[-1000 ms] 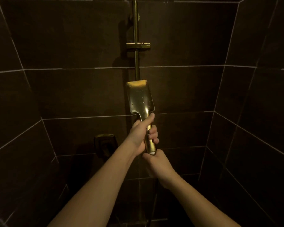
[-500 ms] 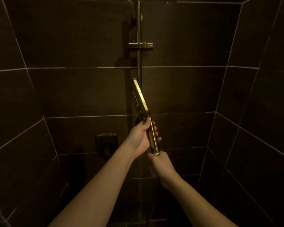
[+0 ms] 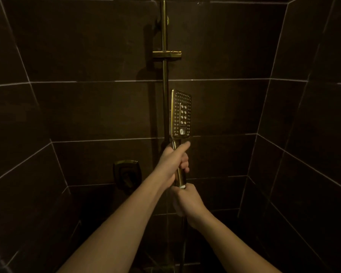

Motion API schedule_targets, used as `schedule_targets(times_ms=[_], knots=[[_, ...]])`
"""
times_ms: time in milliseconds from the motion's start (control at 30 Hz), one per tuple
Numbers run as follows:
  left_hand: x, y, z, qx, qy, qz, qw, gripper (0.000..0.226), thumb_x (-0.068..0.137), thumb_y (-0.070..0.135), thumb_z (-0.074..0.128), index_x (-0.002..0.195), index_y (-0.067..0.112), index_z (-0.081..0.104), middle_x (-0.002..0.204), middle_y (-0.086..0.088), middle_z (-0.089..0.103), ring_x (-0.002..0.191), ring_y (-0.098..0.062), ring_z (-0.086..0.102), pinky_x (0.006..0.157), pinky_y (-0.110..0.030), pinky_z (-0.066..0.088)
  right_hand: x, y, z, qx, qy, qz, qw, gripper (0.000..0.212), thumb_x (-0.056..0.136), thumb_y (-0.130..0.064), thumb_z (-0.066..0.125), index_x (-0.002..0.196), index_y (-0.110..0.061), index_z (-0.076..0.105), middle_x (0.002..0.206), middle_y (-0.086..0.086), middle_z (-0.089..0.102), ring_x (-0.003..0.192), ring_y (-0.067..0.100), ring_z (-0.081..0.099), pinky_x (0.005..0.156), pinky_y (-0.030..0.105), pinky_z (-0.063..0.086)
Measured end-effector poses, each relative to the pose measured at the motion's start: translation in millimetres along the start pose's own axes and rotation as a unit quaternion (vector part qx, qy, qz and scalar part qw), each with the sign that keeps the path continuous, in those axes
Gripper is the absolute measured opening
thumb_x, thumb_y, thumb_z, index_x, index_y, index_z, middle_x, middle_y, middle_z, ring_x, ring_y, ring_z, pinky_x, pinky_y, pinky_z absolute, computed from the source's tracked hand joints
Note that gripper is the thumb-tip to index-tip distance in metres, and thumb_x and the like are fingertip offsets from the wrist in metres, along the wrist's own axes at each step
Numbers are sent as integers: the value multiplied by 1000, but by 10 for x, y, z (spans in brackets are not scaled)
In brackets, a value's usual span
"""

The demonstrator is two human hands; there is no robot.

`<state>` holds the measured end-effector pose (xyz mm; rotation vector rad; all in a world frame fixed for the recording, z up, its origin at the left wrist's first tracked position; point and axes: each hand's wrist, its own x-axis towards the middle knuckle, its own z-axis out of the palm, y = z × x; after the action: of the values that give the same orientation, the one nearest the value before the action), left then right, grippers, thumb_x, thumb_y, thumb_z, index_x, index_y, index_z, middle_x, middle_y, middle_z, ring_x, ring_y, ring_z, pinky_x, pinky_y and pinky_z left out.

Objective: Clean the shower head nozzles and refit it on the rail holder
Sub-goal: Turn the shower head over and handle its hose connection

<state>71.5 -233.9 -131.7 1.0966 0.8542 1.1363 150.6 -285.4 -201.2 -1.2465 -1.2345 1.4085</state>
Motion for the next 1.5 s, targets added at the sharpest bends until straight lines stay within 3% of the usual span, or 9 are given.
schedule_targets(times_ms=[167, 467, 667, 833, 1000, 1100, 1233, 1367, 1500], knots=[[-37, -41, -3, -44, -28, -1, 999, 39, 106, 36, 42, 124, 9, 63, 87, -4, 56, 79, -16, 54, 78, -33, 45, 14, 6, -113, 6, 21, -24, 999, 12, 93, -19, 56, 83, -13, 58, 53, -4, 47, 41, 9, 41, 39, 22, 33], [-50, -72, 69, -94, 2, 27, 995, 45, 90, 3, 69, 131, 7, 52, 92, -16, 77, 97, -31, 74, 99, -50, 56, -112, 60, -92, -26, 7, -40, 999, 14, 95, -17, 54, 88, -10, 63, 52, -6, 48, 40, 7, 42, 40, 19, 34], [-150, -56, 21, -140, -29, -37, 989, 29, 89, 34, 73, 101, 10, 63, 56, 3, 44, 47, -10, 43, 51, -25, 42, -158, 11, -150, -97, 22, -33, 994, 13, 90, -11, 54, 78, -12, 57, 52, -5, 45, 40, 7, 40, 42, 22, 32], [-226, -16, -49, -234, -107, -46, 965, 24, 91, 34, 65, 93, 11, 66, 66, 1, 38, 58, -12, 37, 62, -28, 37, -235, -96, -170, -54, -64, -38, 996, 14, 86, -8, 54, 73, -13, 50, 53, -2, 40, 38, 11, 35, 38, 23, 27], [-256, 37, -24, -177, -85, -49, 979, 23, 99, 22, 59, 78, 11, 60, 75, -9, 67, 68, -21, 69, 65, -34, 61, -245, -63, -169, -28, -79, -35, 996, 6, 85, -7, 53, 85, -11, 49, 53, -1, 38, 40, 13, 32, 38, 23, 24], [-247, 21, 38, -154, -58, -30, 986, 18, 96, 26, 62, 83, 14, 56, 52, 4, 44, 40, -8, 43, 40, -22, 36, -245, -62, -161, -40, -77, -32, 996, 10, 86, -7, 53, 78, -12, 50, 52, -1, 40, 40, 14, 33, 39, 26, 25], [-196, -47, 84, -95, 134, 16, 986, 25, 100, 32, 60, 81, 15, 57, 52, 5, 40, 40, -9, 34, 39, -23, 27, -162, -91, -170, -171, 13, -8, 985, 12, 92, -17, 56, 84, -11, 64, 65, -2, 59, 50, 9, 51, 48, 25, 40], [-177, 1, -47, 115, 281, 75, 950, 23, 100, 42, 56, 97, 20, 61, 73, 1, 61, 60, -13, 58, 55, -27, 45, 0, -154, -326, -326, 125, 9, 937, 16, 93, -24, 60, 109, -22, 61, 96, -4, 65, 81, 7, 64, 68, 26, 55], [-104, 25, -193, 210, 207, 78, 952, 36, 100, 47, 49, 124, 23, 59, 105, -12, 68, 93, -26, 66, 79, -39, 52, 152, -303, -517, -410, 127, 20, 903, 20, 94, -21, 59, 114, -19, 59, 89, -6, 59, 76, 7, 62, 69, 24, 56]])
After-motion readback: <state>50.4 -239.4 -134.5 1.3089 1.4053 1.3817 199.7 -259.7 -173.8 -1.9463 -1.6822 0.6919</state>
